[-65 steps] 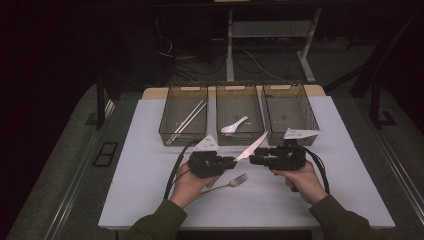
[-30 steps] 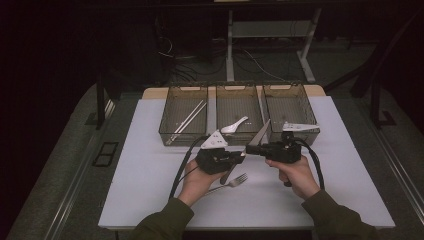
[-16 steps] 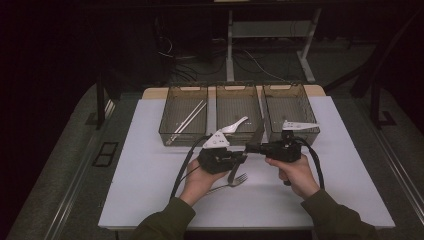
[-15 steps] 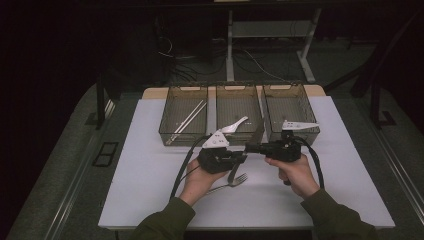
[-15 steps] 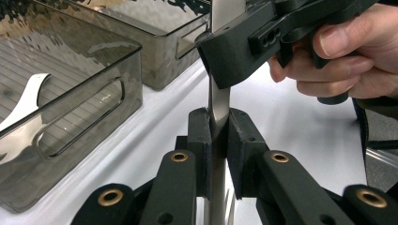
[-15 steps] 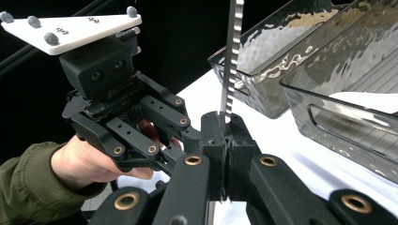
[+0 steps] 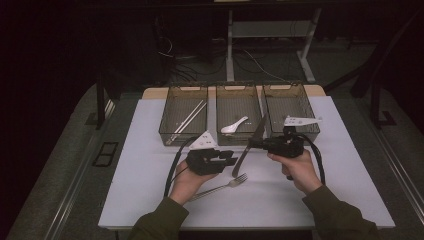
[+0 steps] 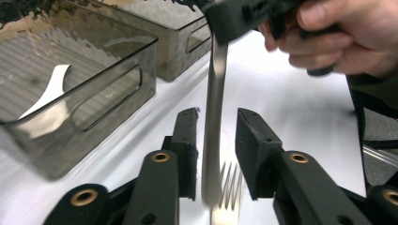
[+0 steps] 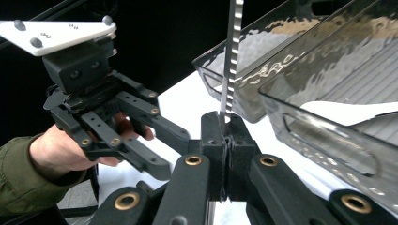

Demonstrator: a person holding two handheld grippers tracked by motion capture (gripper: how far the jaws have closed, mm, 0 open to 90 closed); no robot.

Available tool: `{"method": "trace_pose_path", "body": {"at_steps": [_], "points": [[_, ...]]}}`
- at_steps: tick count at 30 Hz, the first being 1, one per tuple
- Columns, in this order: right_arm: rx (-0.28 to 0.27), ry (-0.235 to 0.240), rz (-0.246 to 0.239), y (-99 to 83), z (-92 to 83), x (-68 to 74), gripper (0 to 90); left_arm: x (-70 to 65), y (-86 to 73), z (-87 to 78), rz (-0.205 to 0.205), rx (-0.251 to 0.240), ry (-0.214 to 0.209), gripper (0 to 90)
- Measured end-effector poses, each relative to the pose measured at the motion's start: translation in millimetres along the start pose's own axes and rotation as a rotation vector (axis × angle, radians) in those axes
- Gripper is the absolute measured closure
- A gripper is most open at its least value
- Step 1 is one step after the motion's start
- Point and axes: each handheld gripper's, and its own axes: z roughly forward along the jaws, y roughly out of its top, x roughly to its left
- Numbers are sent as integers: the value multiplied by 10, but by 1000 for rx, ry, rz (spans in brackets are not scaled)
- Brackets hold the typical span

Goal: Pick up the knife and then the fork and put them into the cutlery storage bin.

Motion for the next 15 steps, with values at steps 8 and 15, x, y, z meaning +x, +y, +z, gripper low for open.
{"method": "trace_pose_path", "body": {"at_steps": [8, 15], "points": [[-25, -38, -16, 105, -181, -57, 881, 71, -262, -302, 21, -7, 34, 525], [-49, -80, -18, 199, -350, -137, 881, 140, -454, -578, 3, -34, 74, 405]]}}
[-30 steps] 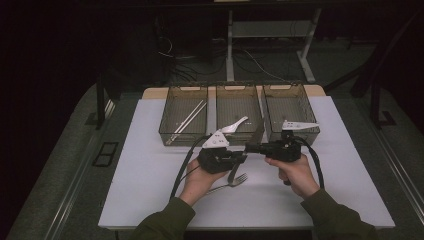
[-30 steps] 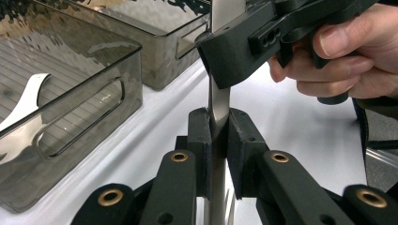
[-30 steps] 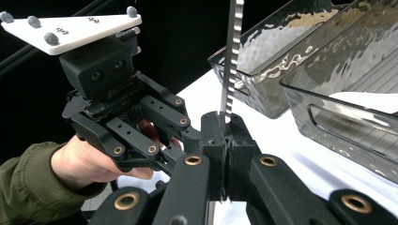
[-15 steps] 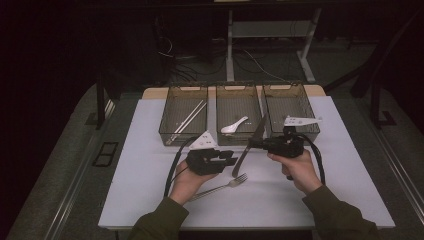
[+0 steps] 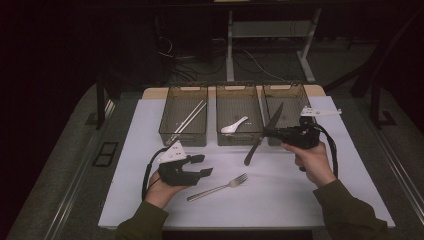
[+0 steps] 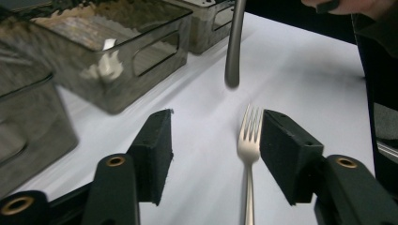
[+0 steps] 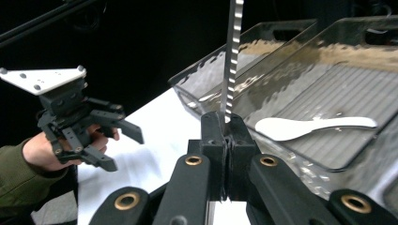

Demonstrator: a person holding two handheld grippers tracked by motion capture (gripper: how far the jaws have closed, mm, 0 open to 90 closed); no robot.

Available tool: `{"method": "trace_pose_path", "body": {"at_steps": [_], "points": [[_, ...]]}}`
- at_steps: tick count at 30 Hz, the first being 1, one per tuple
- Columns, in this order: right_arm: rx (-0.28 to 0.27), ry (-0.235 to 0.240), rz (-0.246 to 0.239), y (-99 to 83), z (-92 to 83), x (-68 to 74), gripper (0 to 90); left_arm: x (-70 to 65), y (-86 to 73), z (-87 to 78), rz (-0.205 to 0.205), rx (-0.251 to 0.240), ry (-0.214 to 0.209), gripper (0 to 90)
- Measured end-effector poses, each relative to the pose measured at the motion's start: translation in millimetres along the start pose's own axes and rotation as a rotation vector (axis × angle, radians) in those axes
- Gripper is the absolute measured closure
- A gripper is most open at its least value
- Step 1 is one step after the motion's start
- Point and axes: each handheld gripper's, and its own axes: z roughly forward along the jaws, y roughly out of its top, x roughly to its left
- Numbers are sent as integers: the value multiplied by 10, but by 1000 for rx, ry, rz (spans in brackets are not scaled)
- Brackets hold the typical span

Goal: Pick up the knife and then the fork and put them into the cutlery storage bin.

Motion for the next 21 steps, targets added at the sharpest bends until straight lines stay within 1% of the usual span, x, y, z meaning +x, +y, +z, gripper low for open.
{"method": "trace_pose_path", "body": {"at_steps": [4, 5, 10, 12, 14, 21], "points": [[-21, -34, -4, 70, -113, -64, 881, 30, -117, -119, -1, -6, 11, 331], [-30, -41, -9, 88, -141, -86, 881, 32, -148, -141, -10, -6, 14, 317], [-68, -79, -10, 186, -279, -182, 881, 33, -256, -235, -24, -3, 33, 208], [-82, -90, -4, 232, -334, -213, 881, 30, -279, -251, -24, 1, 42, 171], [-94, -106, -9, 283, -389, -245, 881, 32, -296, -252, -28, -2, 46, 142], [-122, -156, -4, 434, -538, -375, 881, 27, -301, -215, -22, 22, 62, 96]]}}
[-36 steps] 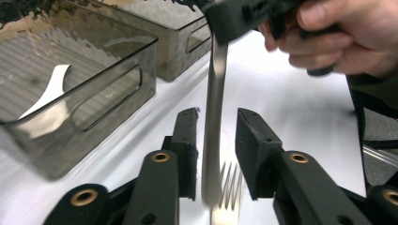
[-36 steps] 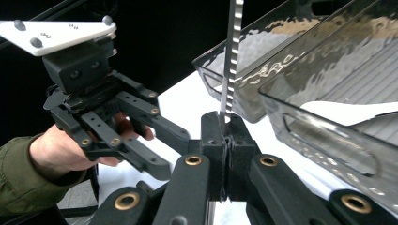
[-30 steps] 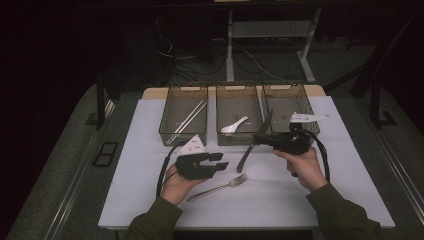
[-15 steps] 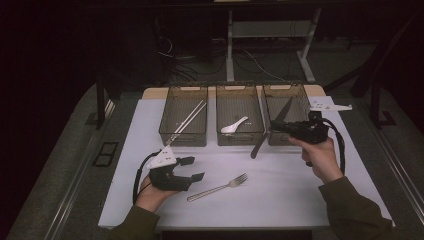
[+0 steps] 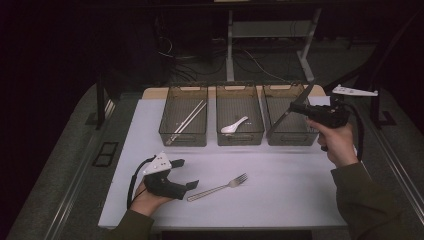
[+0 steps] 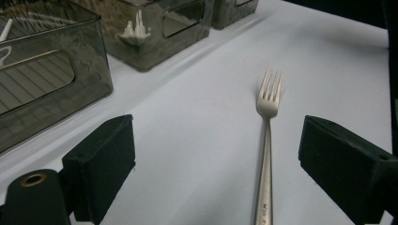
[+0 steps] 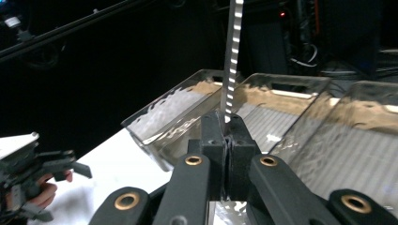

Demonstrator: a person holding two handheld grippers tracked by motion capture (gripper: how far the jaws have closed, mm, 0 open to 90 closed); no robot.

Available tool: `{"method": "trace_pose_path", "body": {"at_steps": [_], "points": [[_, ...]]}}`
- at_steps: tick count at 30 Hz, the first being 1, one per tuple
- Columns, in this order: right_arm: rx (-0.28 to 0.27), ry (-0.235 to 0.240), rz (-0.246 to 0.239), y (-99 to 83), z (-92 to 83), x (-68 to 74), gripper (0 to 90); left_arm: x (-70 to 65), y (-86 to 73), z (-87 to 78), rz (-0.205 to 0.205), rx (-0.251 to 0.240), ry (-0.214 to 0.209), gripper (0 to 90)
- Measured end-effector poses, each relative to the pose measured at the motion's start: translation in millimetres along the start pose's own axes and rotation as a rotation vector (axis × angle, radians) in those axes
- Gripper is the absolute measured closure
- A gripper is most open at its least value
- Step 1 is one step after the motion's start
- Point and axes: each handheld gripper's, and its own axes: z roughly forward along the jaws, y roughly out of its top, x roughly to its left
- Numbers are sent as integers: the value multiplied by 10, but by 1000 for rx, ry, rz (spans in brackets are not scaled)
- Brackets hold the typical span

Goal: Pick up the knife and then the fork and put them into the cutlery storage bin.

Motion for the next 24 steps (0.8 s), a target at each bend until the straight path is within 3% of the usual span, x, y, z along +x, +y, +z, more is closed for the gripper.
{"method": "trace_pose_path", "body": {"at_steps": [11, 24], "points": [[-4, -98, 17, 111, -100, -228, 881, -7, -1, 21, 10, 17, -12, 99], [75, -145, 62, -16, 123, -427, 881, -9, -4, 31, 4, 25, -23, 99]]}}
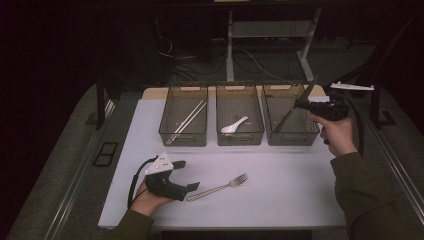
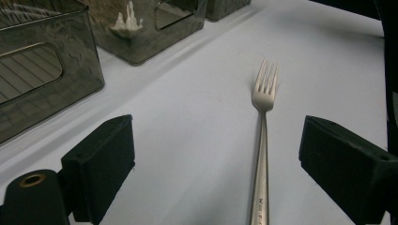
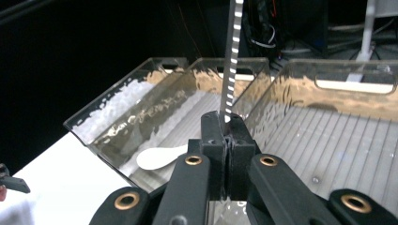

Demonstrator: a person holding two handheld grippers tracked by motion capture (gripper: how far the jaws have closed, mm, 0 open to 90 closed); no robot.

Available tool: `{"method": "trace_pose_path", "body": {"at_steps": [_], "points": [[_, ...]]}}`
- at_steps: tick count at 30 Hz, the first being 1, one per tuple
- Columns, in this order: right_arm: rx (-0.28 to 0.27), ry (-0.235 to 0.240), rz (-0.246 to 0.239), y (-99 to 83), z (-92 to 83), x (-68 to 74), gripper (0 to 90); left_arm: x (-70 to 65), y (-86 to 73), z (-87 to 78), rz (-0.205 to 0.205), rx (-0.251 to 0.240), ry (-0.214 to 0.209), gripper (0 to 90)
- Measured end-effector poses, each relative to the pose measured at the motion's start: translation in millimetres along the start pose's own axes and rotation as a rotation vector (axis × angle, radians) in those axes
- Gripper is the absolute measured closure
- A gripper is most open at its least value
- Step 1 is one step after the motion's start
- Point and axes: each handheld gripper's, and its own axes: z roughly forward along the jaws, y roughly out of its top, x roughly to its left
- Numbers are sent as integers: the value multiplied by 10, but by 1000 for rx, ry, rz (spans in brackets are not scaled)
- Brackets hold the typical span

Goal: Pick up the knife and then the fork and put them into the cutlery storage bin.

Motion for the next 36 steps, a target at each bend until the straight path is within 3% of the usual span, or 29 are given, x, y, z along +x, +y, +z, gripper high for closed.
{"method": "trace_pose_path", "body": {"at_steps": [23, 29, 36], "points": [[89, -59, 29, -91, 208, -133, 881, 3, 4, 4, -1, 9, -8, 99], [82, -54, 50, -87, 256, -188, 879, 10, 7, 15, 1, 9, -12, 99], [81, -109, 58, -77, 336, -299, 847, 8, 11, 26, 0, 7, -14, 99]]}}
